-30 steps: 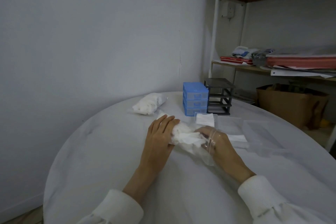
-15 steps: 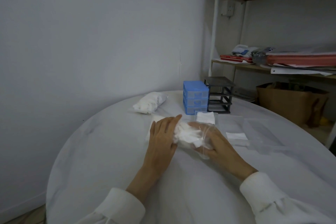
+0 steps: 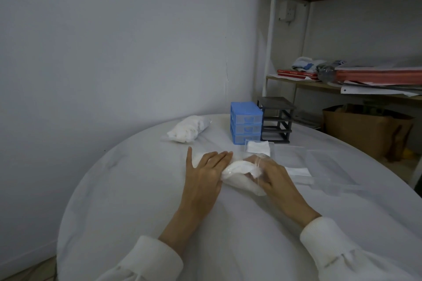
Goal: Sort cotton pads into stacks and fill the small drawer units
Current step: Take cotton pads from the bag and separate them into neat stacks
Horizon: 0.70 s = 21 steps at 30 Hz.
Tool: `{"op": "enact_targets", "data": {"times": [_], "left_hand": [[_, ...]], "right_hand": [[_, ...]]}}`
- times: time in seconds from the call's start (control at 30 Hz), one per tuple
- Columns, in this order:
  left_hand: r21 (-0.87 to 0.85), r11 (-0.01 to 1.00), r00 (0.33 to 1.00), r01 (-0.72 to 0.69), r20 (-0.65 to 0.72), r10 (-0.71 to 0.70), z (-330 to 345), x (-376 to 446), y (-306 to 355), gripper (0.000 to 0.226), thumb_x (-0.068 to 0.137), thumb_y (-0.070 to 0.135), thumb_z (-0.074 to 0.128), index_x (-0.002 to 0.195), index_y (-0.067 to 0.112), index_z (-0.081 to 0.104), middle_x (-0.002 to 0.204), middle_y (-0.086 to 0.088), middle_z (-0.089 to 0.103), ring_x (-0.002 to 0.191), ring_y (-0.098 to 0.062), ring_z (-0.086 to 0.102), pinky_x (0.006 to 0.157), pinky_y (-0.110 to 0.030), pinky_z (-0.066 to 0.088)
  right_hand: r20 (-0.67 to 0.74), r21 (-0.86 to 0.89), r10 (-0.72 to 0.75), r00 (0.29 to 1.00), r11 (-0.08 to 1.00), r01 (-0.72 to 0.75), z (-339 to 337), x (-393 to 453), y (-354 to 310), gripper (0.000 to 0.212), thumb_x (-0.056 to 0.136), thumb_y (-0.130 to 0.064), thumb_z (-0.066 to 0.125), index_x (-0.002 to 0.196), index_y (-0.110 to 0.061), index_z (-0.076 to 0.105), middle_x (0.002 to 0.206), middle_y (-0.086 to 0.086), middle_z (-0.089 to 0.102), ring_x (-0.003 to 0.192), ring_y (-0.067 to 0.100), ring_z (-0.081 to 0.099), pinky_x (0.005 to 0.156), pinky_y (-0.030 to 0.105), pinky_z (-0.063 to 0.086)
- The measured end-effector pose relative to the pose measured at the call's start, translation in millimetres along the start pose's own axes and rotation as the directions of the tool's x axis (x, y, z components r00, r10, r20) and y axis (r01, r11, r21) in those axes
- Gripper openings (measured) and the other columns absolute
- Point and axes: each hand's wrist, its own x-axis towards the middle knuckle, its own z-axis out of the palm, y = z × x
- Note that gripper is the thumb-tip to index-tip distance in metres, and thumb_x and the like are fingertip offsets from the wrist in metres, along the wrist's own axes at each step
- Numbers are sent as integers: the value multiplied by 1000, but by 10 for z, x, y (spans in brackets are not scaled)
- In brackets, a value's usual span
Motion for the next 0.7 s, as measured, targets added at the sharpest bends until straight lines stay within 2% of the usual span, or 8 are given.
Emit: {"op": "enact_targets", "data": {"times": [0.07, 0.2, 0.27, 0.33, 0.47, 0.53, 0.6, 0.7], "left_hand": [[-13, 1000, 1000, 11, 2, -11, 6, -1, -21, 71, 50, 5, 80, 118, 20, 65, 112, 7, 68, 99, -14, 66, 109, -57, 22], [-29, 999, 999, 36, 5, -36, -3, 7, -52, 60, 58, 8, 61, 117, 21, 65, 109, 9, 69, 97, -12, 66, 107, -54, 20], [-44, 998, 999, 52, 17, -51, -1, 0, -73, 63, 57, 4, 67, 117, 19, 65, 109, 8, 69, 98, -12, 65, 105, -53, 17], [-37, 995, 996, 93, 12, -93, 5, -10, -118, 62, 57, 4, 63, 117, 19, 65, 107, 8, 69, 99, -10, 60, 105, -51, 17], [-17, 977, 977, 211, 2, -211, 7, -42, -243, 61, 58, 5, 59, 116, 19, 65, 107, 5, 69, 102, -13, 58, 108, -50, 18], [24, 970, 970, 243, 12, -243, 12, -57, -256, 69, 53, 3, 72, 120, 14, 62, 112, 1, 68, 107, -19, 61, 109, -57, 20], [57, 971, 970, 232, 66, -235, 9, -56, -210, 92, 42, 7, 79, 130, 11, 52, 123, 0, 63, 116, -23, 58, 108, -61, 12], [49, 989, 980, 141, 131, -146, -15, -33, -80, 105, 44, 19, 75, 141, 17, 33, 137, 1, 51, 131, -18, 38, 107, -62, 0]], "right_hand": [[-48, 18, -13, 999, 1000, 14, -41, -11, -6, 15, 90, -15, 58, 104, -15, 65, 96, -13, 58, 90, -4, 54, 78, 5, 38], [-100, 81, 9, 995, 997, -1, -65, -24, -26, 8, 87, -13, 63, 90, -19, 67, 90, -11, 66, 87, 6, 60, 76, 22, 50], [-132, 122, 37, 991, 992, -21, -66, -25, -39, 10, 86, -11, 65, 85, -21, 66, 86, -12, 67, 84, 5, 61, 73, 18, 50], [-152, 109, 56, 987, 993, -40, -87, -24, -19, 12, 84, -9, 66, 85, -20, 67, 80, -11, 66, 79, 7, 61, 70, 15, 47], [-178, 108, 97, 979, 991, -78, -179, -28, 20, 26, 83, -3, 65, 80, -29, 63, 70, -7, 61, 71, 7, 57, 65, 18, 43], [-190, 135, 133, 973, 985, -108, -214, -25, -1, 32, 84, -4, 64, 82, -36, 60, 68, -9, 61, 70, -1, 56, 62, 10, 40], [-157, 183, 188, 970, 970, -158, -215, -26, -19, 28, 87, -9, 62, 93, -37, 58, 75, -13, 62, 73, -7, 56, 62, 5, 40], [-69, 191, 245, 967, 955, -229, -178, -31, 21, 22, 91, -16, 58, 103, -35, 56, 88, -5, 63, 79, 2, 57, 64, 6, 40]]}}
